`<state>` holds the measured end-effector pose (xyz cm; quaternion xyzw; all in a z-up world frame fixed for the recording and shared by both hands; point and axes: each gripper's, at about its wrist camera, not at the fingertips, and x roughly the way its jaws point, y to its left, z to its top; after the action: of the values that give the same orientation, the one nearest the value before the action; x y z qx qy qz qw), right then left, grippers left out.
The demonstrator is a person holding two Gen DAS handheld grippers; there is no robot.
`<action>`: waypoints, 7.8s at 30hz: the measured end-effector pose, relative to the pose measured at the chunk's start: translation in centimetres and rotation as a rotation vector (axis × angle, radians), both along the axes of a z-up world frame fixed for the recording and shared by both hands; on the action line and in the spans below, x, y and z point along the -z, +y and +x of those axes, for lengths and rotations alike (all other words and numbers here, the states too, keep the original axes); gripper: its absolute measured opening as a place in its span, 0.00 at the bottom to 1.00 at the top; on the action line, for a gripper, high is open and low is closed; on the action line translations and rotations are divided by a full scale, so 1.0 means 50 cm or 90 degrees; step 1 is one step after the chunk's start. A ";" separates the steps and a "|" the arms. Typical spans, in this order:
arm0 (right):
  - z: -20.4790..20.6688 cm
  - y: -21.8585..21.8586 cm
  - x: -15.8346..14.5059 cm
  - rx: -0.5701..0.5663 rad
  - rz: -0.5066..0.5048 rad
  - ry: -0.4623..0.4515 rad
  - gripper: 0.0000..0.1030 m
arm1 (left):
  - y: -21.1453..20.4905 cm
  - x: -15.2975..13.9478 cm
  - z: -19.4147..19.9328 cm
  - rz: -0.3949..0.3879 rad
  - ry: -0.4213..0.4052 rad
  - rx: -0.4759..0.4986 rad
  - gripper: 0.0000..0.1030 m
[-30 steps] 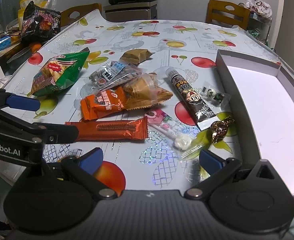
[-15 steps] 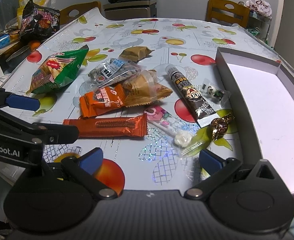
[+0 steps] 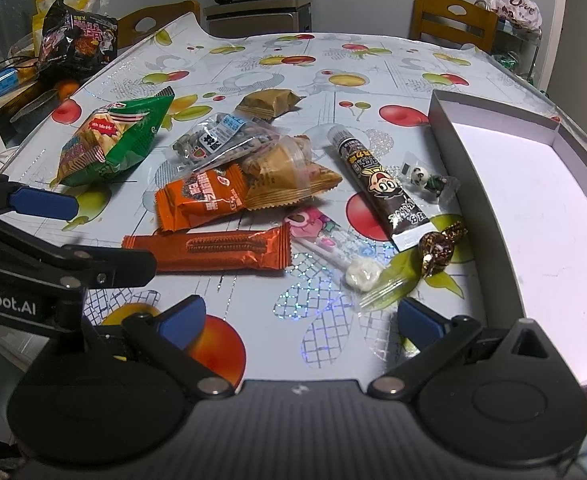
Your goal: Organize snacks
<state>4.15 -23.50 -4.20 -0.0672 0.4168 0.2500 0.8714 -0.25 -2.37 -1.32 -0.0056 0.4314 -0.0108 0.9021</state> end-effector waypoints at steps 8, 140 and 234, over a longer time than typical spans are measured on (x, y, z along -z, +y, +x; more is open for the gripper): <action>0.001 0.000 0.000 -0.001 -0.001 -0.001 1.00 | 0.000 0.002 0.000 0.000 0.002 -0.001 1.00; 0.050 -0.456 -0.061 0.220 0.083 -0.171 0.17 | -0.378 -0.035 0.220 -0.039 -0.150 0.282 0.22; 0.052 -0.189 -0.102 0.159 0.059 -0.205 0.79 | -0.106 -0.026 0.063 -0.065 -0.201 0.157 0.72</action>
<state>6.73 -32.94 0.90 -0.0140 0.2656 0.1451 0.9530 2.89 -7.68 -0.02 0.0031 0.2811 -0.1438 0.9488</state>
